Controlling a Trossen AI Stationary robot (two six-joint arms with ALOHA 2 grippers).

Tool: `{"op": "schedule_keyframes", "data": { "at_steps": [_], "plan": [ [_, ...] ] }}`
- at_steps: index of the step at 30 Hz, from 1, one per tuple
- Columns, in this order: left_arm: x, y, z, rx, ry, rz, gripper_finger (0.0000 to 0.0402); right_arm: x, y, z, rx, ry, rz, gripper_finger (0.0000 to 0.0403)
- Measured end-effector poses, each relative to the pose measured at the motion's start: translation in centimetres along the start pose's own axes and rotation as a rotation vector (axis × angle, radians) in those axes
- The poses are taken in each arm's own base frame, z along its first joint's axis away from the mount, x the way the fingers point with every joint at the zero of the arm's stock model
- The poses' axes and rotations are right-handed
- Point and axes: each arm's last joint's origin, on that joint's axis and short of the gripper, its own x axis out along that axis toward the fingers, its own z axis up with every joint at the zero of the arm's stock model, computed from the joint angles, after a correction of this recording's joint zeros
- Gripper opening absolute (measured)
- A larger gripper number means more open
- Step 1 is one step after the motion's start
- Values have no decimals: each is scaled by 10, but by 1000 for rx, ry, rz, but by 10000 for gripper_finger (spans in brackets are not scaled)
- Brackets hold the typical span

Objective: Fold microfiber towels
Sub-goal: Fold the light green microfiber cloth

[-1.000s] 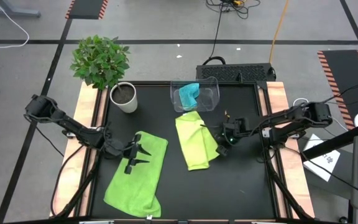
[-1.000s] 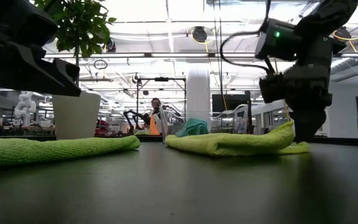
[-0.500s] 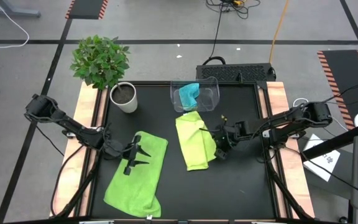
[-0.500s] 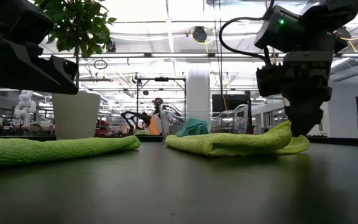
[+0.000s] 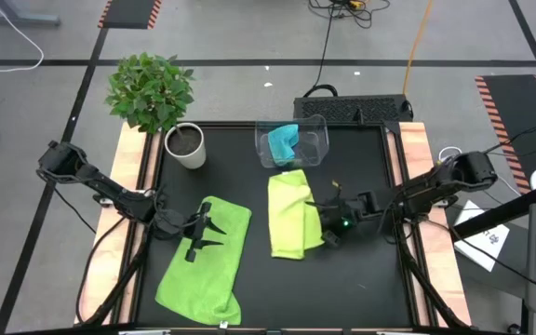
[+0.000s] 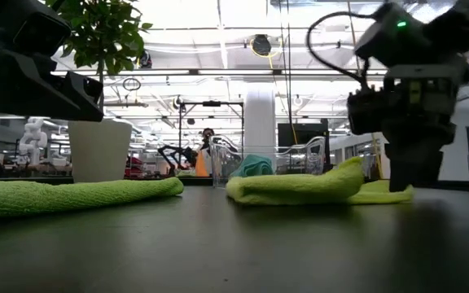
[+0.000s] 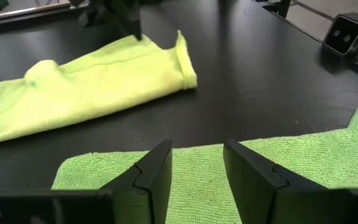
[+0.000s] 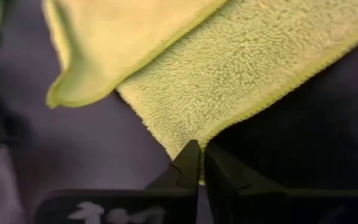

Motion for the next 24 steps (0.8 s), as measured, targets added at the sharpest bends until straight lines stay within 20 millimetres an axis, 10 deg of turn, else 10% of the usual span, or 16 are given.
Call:
{"op": "schedule_keyframes", "data": {
  "at_steps": [16,24],
  "plan": [
    [0,0,4,-25,-40,-1,145,8,15,-38,-71,-253,130,4],
    [0,0,4,-40,-41,-1,145,4,30,-36,-301,-342,232,62]
  ]
}}
